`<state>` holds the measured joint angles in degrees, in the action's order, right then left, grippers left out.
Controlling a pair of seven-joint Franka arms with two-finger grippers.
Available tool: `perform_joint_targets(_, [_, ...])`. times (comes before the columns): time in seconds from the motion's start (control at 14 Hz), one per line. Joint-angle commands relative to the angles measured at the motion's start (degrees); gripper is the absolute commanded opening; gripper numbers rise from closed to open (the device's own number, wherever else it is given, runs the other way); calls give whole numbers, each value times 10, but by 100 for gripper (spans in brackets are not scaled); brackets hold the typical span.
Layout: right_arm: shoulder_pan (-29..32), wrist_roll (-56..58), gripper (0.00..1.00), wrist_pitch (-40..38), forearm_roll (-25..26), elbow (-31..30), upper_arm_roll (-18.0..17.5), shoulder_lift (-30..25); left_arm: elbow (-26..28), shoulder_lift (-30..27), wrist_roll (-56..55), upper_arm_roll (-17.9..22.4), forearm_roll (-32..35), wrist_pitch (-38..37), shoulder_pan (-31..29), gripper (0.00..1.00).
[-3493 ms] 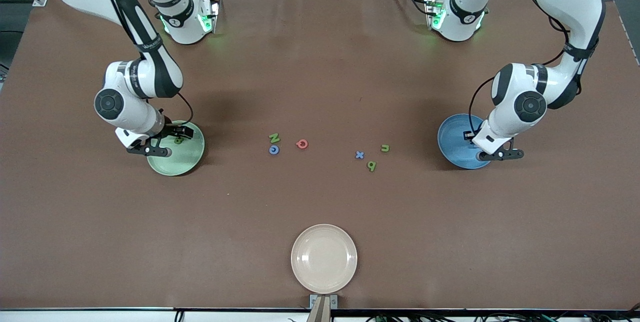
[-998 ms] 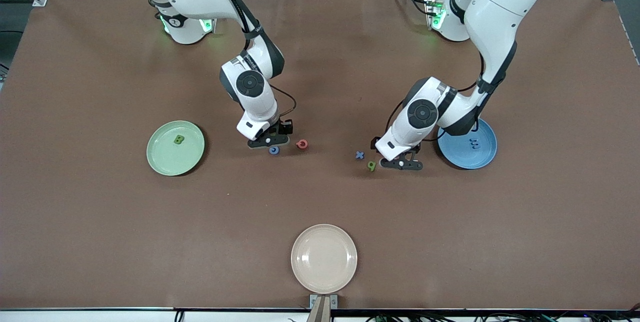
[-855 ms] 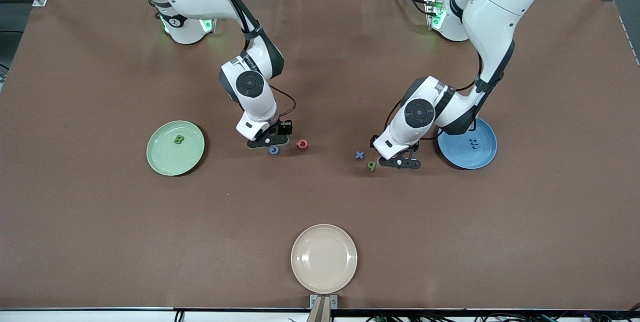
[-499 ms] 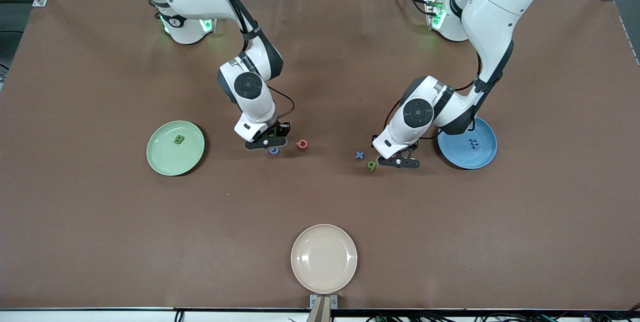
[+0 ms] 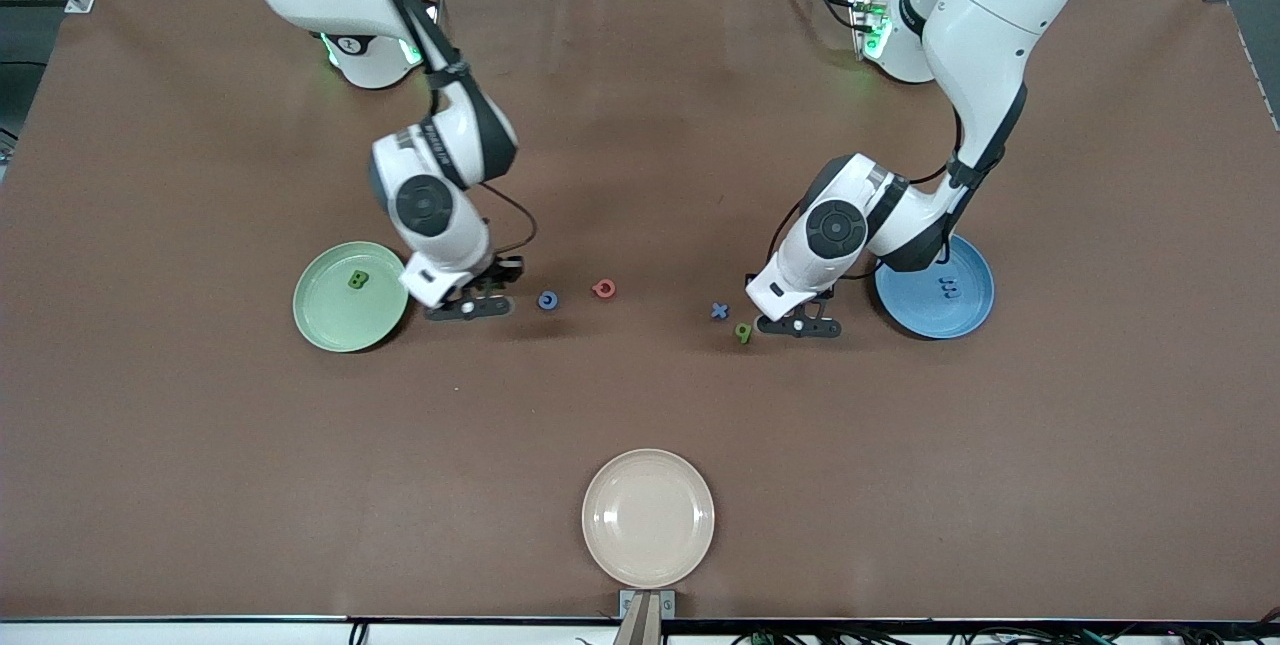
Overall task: Sort upper and lower case letters into plates
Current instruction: 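Carry the N to the green plate while the left gripper carries u to blue plate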
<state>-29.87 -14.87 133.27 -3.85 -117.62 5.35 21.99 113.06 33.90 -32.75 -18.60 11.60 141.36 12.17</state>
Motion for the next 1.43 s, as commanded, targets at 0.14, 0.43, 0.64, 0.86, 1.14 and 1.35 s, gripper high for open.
perform_joint_targets(0.14, [151, 206, 0, -9, 8, -66, -10, -64, -6, 6, -17, 1, 10, -6, 7, 24])
perform_joint_targets(0.43, [184, 239, 0, 68, 8, -126, -10, -59, -6, -12, -17, 1, 10, -51, 1, 10])
perform_joint_targets(0.64, [177, 239, 0, 84, 6, -139, -11, -57, -6, -54, -7, 0, 11, -102, -14, 8])
perform_joint_targets(0.86, [174, 239, 1, 96, 6, -145, -12, -44, 14, -104, 41, -1, 11, -146, -43, 8])
perform_joint_targets(1.14, [177, 237, 99, 93, 6, -141, -12, -43, 92, -175, 116, -3, 11, -144, -103, 7])
perform_joint_targets(1.35, [175, 226, 100, 57, 2, -123, -12, -48, 162, -212, 168, -3, 11, -102, -148, 6])
